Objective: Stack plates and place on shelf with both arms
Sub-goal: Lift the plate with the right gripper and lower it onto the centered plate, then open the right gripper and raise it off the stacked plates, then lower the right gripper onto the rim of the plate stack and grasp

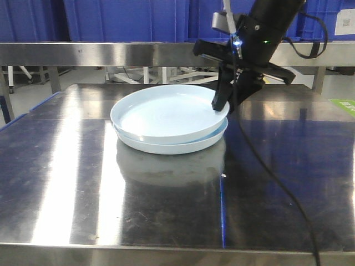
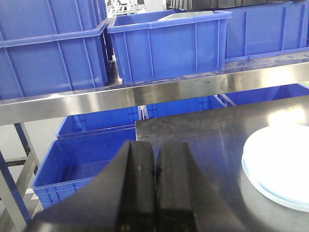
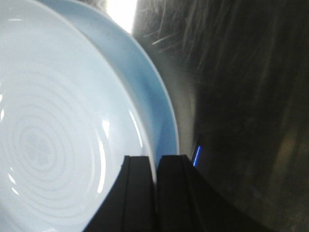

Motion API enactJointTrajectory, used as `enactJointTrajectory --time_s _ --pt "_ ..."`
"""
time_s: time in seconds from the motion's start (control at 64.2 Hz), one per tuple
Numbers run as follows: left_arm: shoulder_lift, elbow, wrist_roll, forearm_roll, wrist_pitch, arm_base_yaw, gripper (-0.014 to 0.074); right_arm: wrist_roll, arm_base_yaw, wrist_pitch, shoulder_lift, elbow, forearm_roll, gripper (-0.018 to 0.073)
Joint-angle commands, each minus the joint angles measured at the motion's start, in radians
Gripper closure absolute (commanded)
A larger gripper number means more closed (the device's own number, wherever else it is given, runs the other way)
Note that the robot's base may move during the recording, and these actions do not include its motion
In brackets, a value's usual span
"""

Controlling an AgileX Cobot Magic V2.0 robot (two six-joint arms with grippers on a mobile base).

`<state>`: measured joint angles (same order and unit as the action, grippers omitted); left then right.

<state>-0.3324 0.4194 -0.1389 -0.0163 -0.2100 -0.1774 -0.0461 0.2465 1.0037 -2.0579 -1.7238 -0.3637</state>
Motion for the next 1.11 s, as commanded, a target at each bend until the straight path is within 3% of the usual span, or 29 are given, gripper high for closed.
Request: enactJointTrajectory --time_s 0.0,0.171,0.358,0.483,0.825,1.09 --pt "-0.007 0.038 0.003 -0.003 0.087 0.001 0.0513 -0.003 -0.001 -0.029 0.053 -0.033 -0.027 0.0501" --pt "-0.007 0.038 0.003 -0.003 0.087 0.001 0.0513 -0.009 -0.001 -0.032 0.051 -0.033 -0.026 0.0479" --pt "-0.007 0.038 0.003 -0.003 0.087 0.001 0.0513 -0.009 -0.001 -0.032 0.051 -0.033 -0.026 0.0249" --pt "-0.007 0.038 0.003 -0.003 0.087 0.001 0.0513 -0.009 -0.001 -0.033 0.054 -0.033 -0.023 0.0164" --pt "-0.007 0.038 0.003 -0.003 0.087 0.001 0.0513 -0.009 -0.001 -0.06 0.11 -0.031 0.066 0.0152" --pt "-0.007 0.038 0.003 -0.003 0.087 0.001 0.0513 -0.02 0.001 -0.055 0.065 -0.03 0.066 0.0152"
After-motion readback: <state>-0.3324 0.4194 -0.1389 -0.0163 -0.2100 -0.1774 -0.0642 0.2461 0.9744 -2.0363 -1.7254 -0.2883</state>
